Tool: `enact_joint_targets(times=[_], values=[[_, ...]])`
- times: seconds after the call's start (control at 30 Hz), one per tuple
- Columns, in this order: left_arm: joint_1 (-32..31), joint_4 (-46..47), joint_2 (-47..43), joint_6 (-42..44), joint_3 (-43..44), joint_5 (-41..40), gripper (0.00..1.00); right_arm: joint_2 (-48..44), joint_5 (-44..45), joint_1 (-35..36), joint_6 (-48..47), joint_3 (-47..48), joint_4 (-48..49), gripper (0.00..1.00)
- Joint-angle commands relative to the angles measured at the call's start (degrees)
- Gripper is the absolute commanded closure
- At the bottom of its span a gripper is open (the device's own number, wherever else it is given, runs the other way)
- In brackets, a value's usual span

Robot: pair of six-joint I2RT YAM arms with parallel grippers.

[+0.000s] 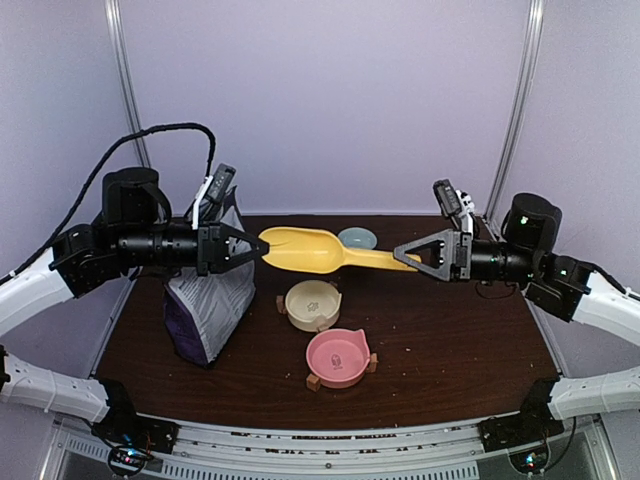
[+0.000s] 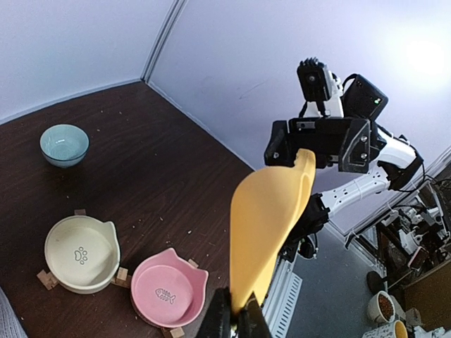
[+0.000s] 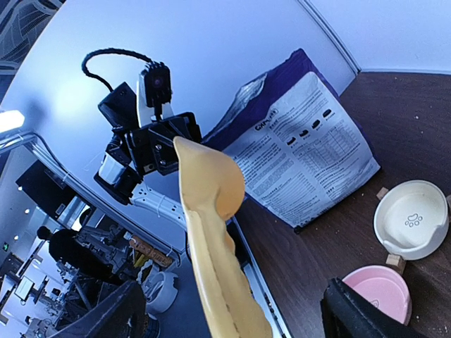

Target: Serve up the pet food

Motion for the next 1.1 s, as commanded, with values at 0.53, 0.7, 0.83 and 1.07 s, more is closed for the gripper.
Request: enact_joint_targets(times=[0.53, 0.7, 0.83, 1.07], values=[[0.55, 3.15, 1.67, -7.48, 1.68, 0.35, 1.00, 4.94, -0.17, 4.30, 1.62, 2.59, 10.04, 0.34], [0.63, 3.65, 2.38, -8.01, 1.99, 0.38, 1.00, 5.58, -0.59, 5.11, 1.91, 2.88, 10.16, 0.44], [0.63, 4.05, 3.11, -8.40, 2.03, 1.10, 1.00, 5.89, -0.62, 5.33, 1.65, 3.14, 9.94, 0.49], [0.71, 3.63, 3.77, -8.47, 2.25, 1.70, 1.00, 6.60, -0.74, 5.51, 1.40, 3.64, 9.82, 0.56]])
